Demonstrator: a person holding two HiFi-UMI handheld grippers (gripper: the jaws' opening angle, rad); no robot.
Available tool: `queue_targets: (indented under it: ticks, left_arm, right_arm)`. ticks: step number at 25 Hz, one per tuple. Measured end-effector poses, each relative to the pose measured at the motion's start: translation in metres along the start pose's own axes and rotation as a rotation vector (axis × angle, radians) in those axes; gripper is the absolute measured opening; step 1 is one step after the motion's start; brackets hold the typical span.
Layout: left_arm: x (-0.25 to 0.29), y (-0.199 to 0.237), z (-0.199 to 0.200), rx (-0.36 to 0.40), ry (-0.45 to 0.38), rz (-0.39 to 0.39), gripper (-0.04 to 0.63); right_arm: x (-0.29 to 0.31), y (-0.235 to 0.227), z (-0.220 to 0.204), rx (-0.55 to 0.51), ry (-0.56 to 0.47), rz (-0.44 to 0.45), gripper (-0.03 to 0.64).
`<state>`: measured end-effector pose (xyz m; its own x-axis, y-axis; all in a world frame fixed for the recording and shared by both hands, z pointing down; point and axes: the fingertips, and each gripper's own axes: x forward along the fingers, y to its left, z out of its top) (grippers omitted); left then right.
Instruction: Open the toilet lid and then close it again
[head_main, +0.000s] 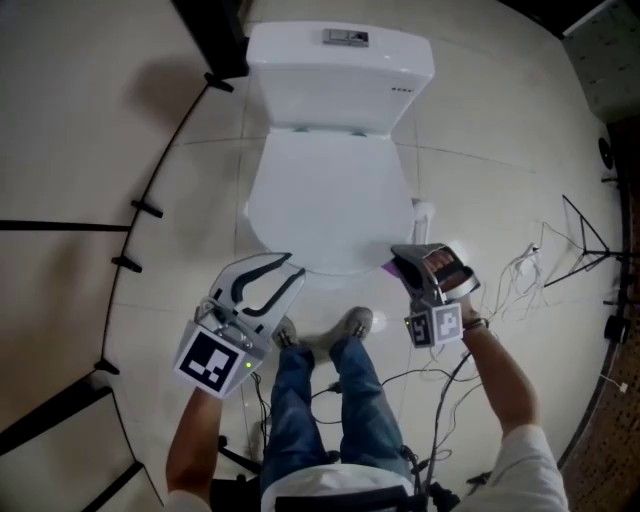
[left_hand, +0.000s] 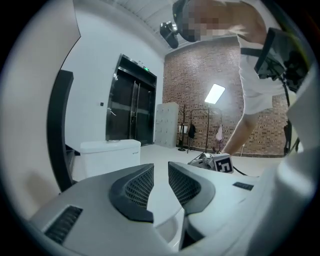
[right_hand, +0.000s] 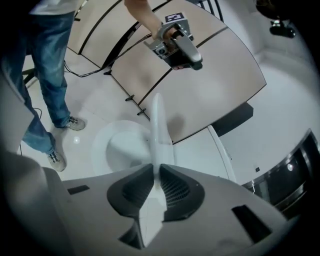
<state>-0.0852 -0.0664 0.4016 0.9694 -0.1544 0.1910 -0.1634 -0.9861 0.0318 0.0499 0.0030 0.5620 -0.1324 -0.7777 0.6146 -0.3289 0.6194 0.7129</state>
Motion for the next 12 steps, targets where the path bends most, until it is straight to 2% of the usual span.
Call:
queue_targets:
  ticks: [3, 5, 8, 10, 11, 12]
  left_arm:
    - [0.006, -0.016, -0.031, -0.039, 0.001, 0.028, 0.084]
    - [0.01, -0.027, -0.055, -0.05, 0.044, 0.029, 0.084]
    - [0.015, -0.039, -0.076, -0.064, 0.09, 0.014, 0.084]
    - [0.015, -0.047, -0.082, -0.059, 0.107, 0.01, 0.084]
    - [0.015, -0.049, -0.083, -0.056, 0.115, 0.012, 0.084]
    - [0.015, -0.05, -0.084, -0.055, 0.12, 0.015, 0.084]
  right_arm:
    - [0.007, 0.037, -0.004, -0.019, -0.001, -0.005, 0.051]
    - [0.016, 0.06, -0.009, -0.04, -0.003, 0.018, 0.058]
    - [0.033, 0.094, -0.017, -0.057, -0.003, 0.086, 0.079]
    - [0.043, 0.117, -0.023, -0.023, 0.002, 0.155, 0.096]
    - [0.048, 0.128, -0.025, 0.003, 0.007, 0.197, 0.118]
    - [0.055, 0.139, -0.027, 0.023, 0.012, 0.241, 0.181]
